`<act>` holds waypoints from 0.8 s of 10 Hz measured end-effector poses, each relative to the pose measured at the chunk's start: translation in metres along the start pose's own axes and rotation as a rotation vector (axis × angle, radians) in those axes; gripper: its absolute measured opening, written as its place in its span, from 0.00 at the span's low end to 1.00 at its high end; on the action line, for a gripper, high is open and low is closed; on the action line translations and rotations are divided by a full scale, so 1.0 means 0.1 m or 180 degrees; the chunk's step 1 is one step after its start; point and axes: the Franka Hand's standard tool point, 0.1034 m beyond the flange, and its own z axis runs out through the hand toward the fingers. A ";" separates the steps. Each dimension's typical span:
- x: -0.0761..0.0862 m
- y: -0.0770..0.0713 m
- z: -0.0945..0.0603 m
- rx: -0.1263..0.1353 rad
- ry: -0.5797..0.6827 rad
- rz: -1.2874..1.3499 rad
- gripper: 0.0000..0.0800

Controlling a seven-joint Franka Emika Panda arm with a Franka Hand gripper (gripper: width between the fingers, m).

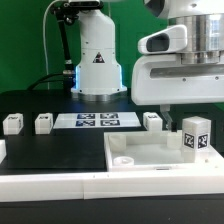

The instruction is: Assemble square table

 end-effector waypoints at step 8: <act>0.02 0.02 -0.01 -0.0006 0.0008 -0.0891 0.67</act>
Offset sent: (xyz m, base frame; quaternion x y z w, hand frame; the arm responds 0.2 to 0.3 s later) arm 0.0023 0.0023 0.0022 -0.0028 -0.0043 -0.1879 0.9822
